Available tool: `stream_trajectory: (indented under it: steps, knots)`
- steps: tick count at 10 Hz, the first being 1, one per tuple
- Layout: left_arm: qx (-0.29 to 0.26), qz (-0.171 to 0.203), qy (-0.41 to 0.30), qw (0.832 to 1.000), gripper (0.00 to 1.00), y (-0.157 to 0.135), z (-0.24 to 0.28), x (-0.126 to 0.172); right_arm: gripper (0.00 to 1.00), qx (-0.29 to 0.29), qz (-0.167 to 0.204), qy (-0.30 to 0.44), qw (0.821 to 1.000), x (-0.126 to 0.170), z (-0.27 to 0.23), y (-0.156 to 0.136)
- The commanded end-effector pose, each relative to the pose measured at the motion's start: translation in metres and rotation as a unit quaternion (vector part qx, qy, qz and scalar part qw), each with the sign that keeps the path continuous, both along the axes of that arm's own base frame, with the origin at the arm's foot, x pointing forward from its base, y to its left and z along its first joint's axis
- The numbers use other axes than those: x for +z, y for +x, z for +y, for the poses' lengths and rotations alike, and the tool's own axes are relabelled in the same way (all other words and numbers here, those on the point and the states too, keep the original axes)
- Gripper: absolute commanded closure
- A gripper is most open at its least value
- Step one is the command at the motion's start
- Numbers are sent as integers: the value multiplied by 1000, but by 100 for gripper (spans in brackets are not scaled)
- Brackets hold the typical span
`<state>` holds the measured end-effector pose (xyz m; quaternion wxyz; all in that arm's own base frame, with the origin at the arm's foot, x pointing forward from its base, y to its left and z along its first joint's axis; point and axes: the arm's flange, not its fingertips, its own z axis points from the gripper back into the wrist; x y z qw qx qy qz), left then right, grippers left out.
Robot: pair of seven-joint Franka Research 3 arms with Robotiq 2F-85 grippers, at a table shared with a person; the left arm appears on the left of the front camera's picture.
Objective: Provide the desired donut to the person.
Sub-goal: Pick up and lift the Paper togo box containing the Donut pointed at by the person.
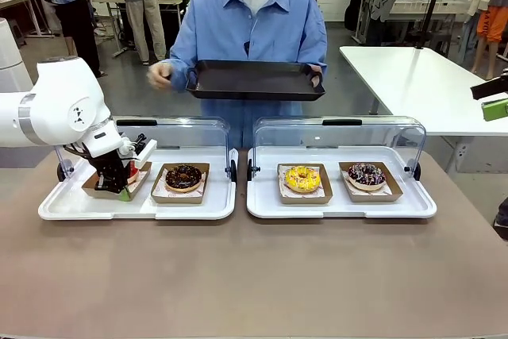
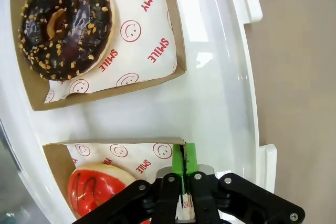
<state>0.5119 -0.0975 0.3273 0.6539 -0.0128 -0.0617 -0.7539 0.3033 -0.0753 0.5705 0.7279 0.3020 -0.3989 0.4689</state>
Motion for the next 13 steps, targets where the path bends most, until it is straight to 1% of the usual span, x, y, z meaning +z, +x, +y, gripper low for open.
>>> stream_trajectory:
  steps: [1,2,3,5,6,7,8,9,11,12,13]
  knots:
    - [5,2,9,1000,100,-3,2,6,0,6,-10,10,1000,-1,0,3]
    - [8,-2,17,1000,100,-7,3,10,0,6,-10,10,1000,-1,0,3]
    - [12,-14,26,999,100,-15,3,18,0,6,-10,10,1000,-1,0,3]
    - [49,30,50,997,100,-39,8,47,0,6,-10,10,1000,-1,0,3]
    - [72,36,53,995,100,-56,10,64,0,6,-10,10,1000,-1,0,3]
    - [89,63,55,992,100,-74,10,82,0,6,-10,10,1000,-1,0,3]
    - [98,59,58,992,100,-91,10,101,0,6,-10,10,1000,-1,0,3]
    - [95,52,57,993,100,-111,12,122,0,6,-10,10,1000,-1,0,3]
    - [86,36,65,994,100,-139,14,164,0,6,-10,10,1000,-1,0,3]
    - [89,24,69,993,100,-146,15,185,0,6,-10,10,1000,-1,0,3]
    - [91,16,72,993,100,-144,16,213,0,6,-10,10,1000,-1,0,3]
